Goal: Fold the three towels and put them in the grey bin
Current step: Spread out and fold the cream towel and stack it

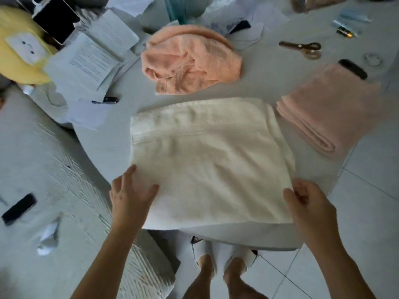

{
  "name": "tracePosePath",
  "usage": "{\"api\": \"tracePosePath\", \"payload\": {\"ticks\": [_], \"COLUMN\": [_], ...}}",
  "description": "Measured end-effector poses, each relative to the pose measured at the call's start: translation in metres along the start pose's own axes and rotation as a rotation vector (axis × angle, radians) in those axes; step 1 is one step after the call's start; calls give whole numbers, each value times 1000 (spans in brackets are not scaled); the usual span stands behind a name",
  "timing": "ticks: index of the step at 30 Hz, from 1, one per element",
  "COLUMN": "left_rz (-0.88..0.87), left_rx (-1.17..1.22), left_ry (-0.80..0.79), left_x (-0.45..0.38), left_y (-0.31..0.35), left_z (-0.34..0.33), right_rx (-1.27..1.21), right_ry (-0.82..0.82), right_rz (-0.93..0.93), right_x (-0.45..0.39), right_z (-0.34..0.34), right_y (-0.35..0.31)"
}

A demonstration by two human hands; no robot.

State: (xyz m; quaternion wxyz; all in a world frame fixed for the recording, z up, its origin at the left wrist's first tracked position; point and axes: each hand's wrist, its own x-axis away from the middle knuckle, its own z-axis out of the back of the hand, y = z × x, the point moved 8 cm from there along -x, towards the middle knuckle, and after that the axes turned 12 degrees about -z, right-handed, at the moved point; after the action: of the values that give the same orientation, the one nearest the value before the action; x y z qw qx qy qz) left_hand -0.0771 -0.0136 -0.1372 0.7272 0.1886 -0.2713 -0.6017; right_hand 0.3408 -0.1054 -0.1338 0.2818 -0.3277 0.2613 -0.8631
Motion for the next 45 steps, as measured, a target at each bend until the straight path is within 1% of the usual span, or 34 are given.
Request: {"api": "tracePosePath", "payload": {"ticks": [4, 6, 7, 8, 10, 11, 13, 15, 17, 19, 21, 24, 28, 31, 33, 35, 37, 39, 41, 42, 43, 45], "left_rz": [152, 215, 222, 197, 120, 78, 20, 63, 187, 286, 274, 206, 173, 181, 251, 329, 366, 344, 361, 375, 373, 368], "left_rx": [190, 355, 412, 446, 501, 545, 644, 631, 527, 467, 438, 432, 466, 510, 611, 695, 689, 665, 708, 728, 760, 850], "left_ry": [-7, 13, 48, 97, 182, 197, 176, 156, 95, -43, -150, -125, -103, -125, -214, -328, -448, -555, -602, -602, -602, -604], "left_x": [30, 42, 46, 47, 46, 46, 53, 64, 76, 84, 85, 72, 38, -2, -25, -41, -51, -61, -76, -83, -91, -103], "left_y": [-28, -38, -42, -45, -47, -46, -38, -40, -50, -58, -57, -49, -32, -21, -16, -15, -15, -7, -3, -2, 1, 6], "left_z": [4, 4, 8, 15, 25, 28, 26, 18, 6, -9, -18, -9, 5, 3, -6, -15, -20, -19, -17, -16, -15, -19], "right_rx": [28, -54, -91, -104, -154, -218, -350, -398, -273, -143, -107, -101, -45, -145, -230, -260, -228, -187, -114, -72, -55, -120], "right_ry": [-153, -186, -195, -180, -120, -106, -93, -79, -113, -191, -206, -173, -192, -184, -177, -182, -147, -102, -136, -170, -203, -288], "right_rz": [27, -20, -38, -25, 61, 92, 110, 63, -37, -125, -141, -92, -46, -47, -61, -54, -22, -56, -140, -140, -99, 19], "right_x": [-13, -29, -37, -43, -47, -45, -36, -26, -24, -26, -30, -37, -50, -70, -81, -89, -93, -102, -111, -114, -118, -123], "right_z": [-22, -27, -27, -24, -4, 8, 31, 40, 27, 9, 4, 8, 0, -5, -8, -11, -11, -9, -13, -18, -23, -33], "right_y": [-25, -37, -45, -55, -69, -68, -54, -25, 7, 27, 27, 11, -13, -33, -46, -60, -74, -82, -85, -91, -98, -116]}}
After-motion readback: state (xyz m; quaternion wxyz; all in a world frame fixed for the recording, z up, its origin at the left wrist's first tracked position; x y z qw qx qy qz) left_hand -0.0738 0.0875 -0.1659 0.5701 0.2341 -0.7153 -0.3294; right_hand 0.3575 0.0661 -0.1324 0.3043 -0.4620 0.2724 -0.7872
